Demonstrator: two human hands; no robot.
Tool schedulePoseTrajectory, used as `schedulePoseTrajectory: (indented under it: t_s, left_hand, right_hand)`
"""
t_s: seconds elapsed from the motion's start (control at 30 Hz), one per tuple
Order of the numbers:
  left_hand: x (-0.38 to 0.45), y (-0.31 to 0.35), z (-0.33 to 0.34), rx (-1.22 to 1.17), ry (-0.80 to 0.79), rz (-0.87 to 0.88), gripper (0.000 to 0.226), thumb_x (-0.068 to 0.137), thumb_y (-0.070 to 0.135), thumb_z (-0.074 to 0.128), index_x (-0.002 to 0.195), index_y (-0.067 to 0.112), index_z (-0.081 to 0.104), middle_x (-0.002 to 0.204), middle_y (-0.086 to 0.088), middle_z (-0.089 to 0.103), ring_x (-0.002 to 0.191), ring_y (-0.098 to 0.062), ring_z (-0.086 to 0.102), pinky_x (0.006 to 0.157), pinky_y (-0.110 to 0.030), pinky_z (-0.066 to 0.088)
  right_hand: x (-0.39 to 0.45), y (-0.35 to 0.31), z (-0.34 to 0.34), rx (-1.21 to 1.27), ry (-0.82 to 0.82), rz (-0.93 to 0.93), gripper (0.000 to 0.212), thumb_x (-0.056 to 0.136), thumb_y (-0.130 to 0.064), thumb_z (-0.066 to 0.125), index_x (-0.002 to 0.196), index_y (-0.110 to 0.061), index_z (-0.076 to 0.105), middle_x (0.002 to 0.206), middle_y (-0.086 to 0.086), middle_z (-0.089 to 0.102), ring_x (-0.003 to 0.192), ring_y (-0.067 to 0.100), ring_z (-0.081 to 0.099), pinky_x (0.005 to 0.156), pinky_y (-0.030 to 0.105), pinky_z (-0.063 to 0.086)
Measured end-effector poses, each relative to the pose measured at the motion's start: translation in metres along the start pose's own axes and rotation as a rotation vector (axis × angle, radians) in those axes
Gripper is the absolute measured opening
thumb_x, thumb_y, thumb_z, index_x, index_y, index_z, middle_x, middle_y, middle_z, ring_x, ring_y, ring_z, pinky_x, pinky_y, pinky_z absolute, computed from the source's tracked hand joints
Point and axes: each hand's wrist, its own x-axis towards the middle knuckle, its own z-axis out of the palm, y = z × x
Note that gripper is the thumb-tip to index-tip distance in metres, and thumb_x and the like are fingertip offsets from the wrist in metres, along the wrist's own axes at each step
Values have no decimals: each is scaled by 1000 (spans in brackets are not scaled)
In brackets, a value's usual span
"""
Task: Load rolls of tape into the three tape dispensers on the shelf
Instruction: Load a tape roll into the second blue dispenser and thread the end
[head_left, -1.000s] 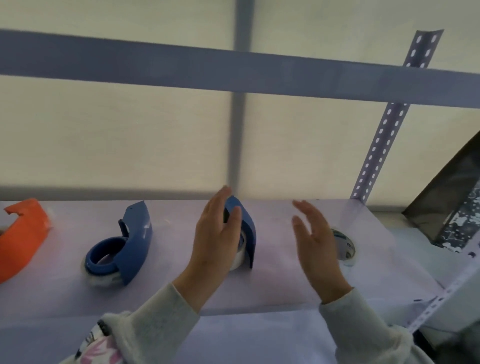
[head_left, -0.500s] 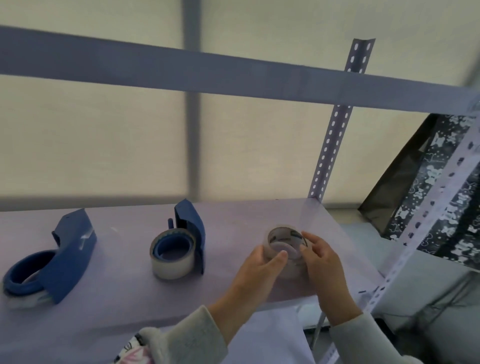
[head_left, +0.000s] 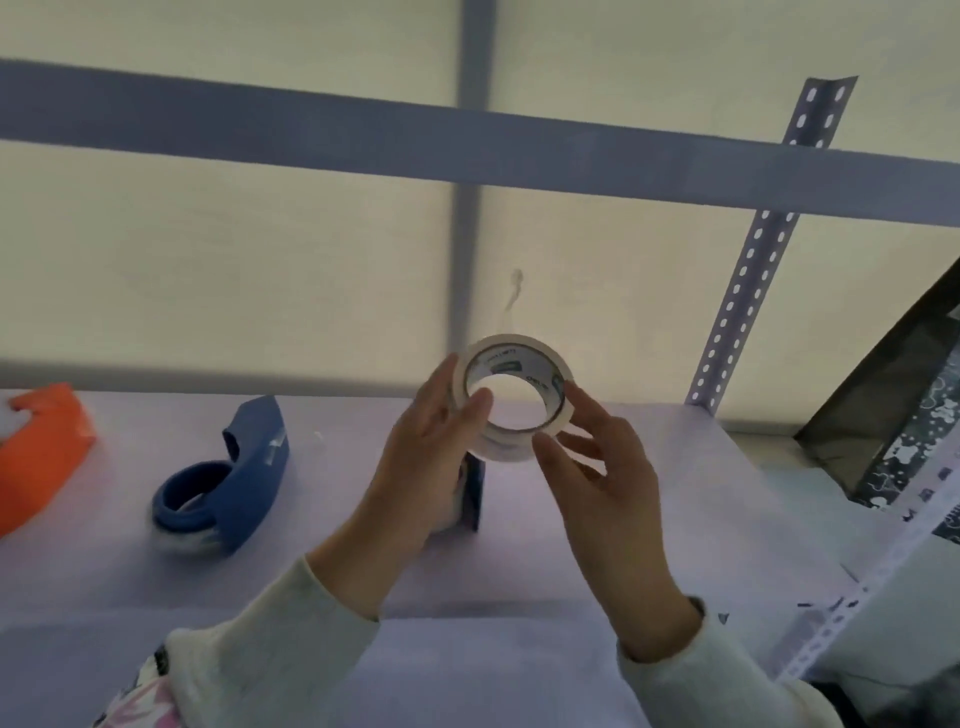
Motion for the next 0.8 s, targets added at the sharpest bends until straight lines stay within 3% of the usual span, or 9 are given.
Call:
schedulePoseTrajectory:
  t_s: [0.1, 0.23, 0.3, 0.37, 0.43, 0.63, 0.67, 0.73, 0.8]
  left_hand:
    - [-11, 4, -48, -21, 159, -10, 23, 94, 15, 51, 107, 31, 62, 94, 25, 70, 91, 14, 61, 72, -4, 44]
    - [-26, -6, -101, -31, 357, -74, 26, 94, 19, 50, 118, 29, 54, 103, 22, 61, 100, 8, 57, 76, -12, 41]
    - [-30, -13, -114, -14, 368, -136, 33, 94, 22, 50, 127, 25, 50, 108, 20, 59, 95, 10, 55, 75, -11, 39]
    - [-35, -20, -125, 18, 345, -187, 43, 93, 26, 52, 135, 18, 44, 124, 11, 57, 106, 3, 53, 83, -15, 40]
    - [-36, -23, -130, 55, 328, -219, 36, 94, 25, 52, 129, 20, 46, 119, 11, 59, 105, 3, 54, 85, -16, 41]
    - [-33, -33, -133, 246, 250, -286, 11, 96, 24, 49, 104, 28, 54, 104, 2, 64, 77, 16, 60, 65, -4, 45]
    - [-32, -36, -135, 298, 245, -295, 19, 94, 29, 50, 112, 23, 53, 111, -1, 63, 87, 12, 60, 73, -7, 46]
    - [-32, -40, -134, 384, 228, -344, 63, 89, 47, 51, 140, 15, 34, 141, -3, 47, 124, -7, 48, 103, -27, 40]
    - [-33, -43, -132, 380, 227, -397, 74, 91, 47, 49, 150, 15, 15, 149, 2, 32, 136, -15, 32, 113, -33, 27]
  right_hand:
    - [-14, -7, 47, 3, -147, -51, 47, 89, -18, 64, 132, -36, 54, 101, -15, 56, 93, 3, 61, 80, 14, 51]
    - [-36, -4, 105, -39, -296, -69, 52, 89, -20, 64, 137, -35, 50, 95, -7, 54, 89, 9, 55, 84, 23, 50]
    - [-43, 6, 121, -58, -355, -17, 58, 90, -24, 64, 143, -32, 44, 100, -10, 52, 96, 7, 53, 91, 26, 49]
    - [-49, 13, 134, -70, -380, 21, 62, 90, -24, 64, 146, -31, 39, 107, -13, 51, 103, 6, 53, 97, 28, 47]
    - [-52, 18, 140, -80, -375, 53, 64, 90, -25, 63, 148, -30, 36, 108, -12, 50, 106, 5, 51, 100, 28, 46]
    - [-53, 22, 148, -142, -343, 95, 63, 91, -27, 61, 148, -29, 34, 107, -13, 48, 105, 5, 50, 97, 24, 45]
    - [-54, 22, 148, -153, -342, 101, 62, 91, -26, 60, 148, -29, 34, 107, -14, 47, 103, 3, 50, 94, 19, 44]
    - [-55, 20, 149, -187, -343, 105, 61, 91, -26, 60, 147, -27, 35, 102, -15, 46, 97, 0, 49, 85, 10, 41]
    - [-58, 21, 149, -236, -344, 89, 60, 92, -26, 61, 146, -24, 37, 98, -16, 43, 92, -2, 47, 79, 6, 39]
